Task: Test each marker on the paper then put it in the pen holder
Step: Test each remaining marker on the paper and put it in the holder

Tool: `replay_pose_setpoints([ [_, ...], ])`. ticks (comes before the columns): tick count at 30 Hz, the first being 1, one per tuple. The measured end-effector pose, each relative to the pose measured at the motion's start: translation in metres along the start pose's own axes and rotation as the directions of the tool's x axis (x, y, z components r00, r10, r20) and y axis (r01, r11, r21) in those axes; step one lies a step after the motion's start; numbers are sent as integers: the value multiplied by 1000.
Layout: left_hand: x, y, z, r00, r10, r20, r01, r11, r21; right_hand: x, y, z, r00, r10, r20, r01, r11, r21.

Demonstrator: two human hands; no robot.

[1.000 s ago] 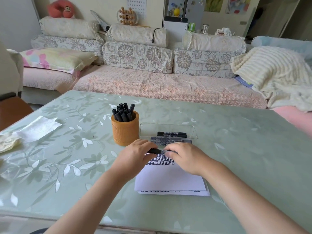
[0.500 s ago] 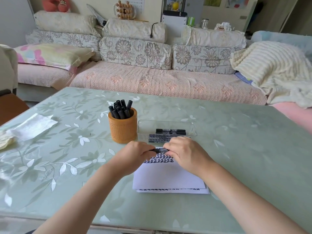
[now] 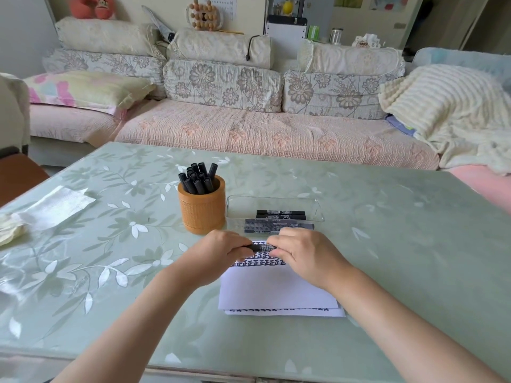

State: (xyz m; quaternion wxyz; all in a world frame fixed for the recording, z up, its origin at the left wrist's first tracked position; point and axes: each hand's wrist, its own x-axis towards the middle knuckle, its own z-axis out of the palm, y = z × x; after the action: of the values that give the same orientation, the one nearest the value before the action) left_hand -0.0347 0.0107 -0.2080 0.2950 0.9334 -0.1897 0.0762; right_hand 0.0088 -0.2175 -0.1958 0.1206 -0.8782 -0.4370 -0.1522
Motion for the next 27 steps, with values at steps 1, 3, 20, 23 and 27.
replay_pose_setpoints([
  [1,0,-1,-1,1000,-4,2,4,1000,-12,0,0,1,1000,-23,-20,23,1000,-7],
  [3,-1,-2,-3,999,39,-20,-39,999,20,1,-4,3,1000,0,-16,1,1000,30],
  [20,-16,-45,-16,977,-190,-96,202,971,125,-3,16,6,968,244,63,-251,951,178],
  [23,-19,-53,-6,952,-278,-129,301,927,223,-3,13,11,962,255,98,-270,940,209],
  [27,-17,-52,0,917,-323,-235,383,879,284,-2,10,15,960,255,116,-276,933,232],
])
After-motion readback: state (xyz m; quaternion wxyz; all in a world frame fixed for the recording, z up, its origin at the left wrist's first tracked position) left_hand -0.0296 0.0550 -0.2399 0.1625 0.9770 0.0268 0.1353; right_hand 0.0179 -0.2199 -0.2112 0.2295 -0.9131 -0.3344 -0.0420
